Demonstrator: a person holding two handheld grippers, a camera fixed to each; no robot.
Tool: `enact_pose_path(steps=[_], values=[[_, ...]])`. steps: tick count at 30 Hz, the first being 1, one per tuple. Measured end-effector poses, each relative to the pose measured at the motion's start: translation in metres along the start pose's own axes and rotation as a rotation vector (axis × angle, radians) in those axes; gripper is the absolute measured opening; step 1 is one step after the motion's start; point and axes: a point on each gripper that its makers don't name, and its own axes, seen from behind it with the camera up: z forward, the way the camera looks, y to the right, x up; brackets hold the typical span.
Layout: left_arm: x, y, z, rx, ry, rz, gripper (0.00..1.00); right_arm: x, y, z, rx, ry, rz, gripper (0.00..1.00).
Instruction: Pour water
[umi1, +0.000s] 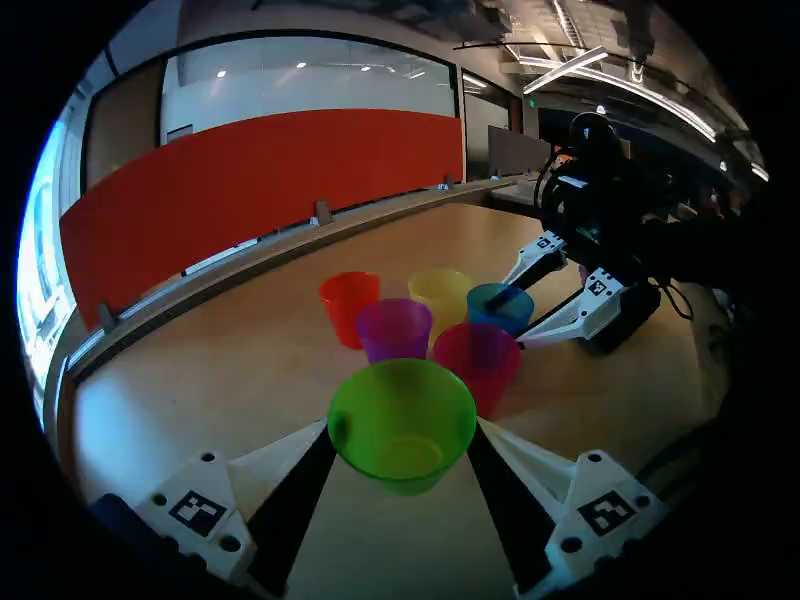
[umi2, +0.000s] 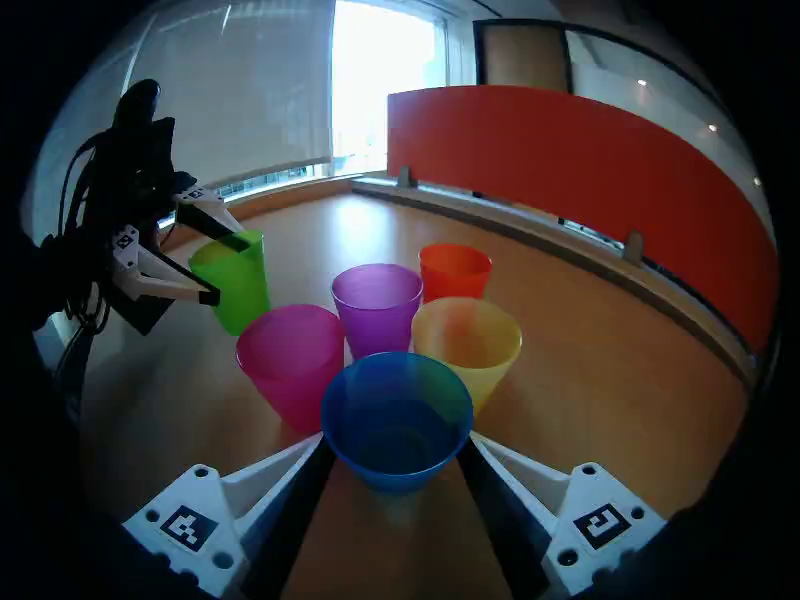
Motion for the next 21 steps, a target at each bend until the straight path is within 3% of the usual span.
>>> enact_pose_path(steps=[12, 21], values=[[0.005, 0.002, -0.003, 0.001, 0.023, -0.015, 0.86, 0.002, 0.001, -0.007, -0.012, 0.027, 0.016, 0.86], [0.016, 0.01, -0.004, -0.005, 0.044, -0.003, 0.86, 0.026, -0.001, -0.027, -0.031, 0.107, -0.002, 0.86]])
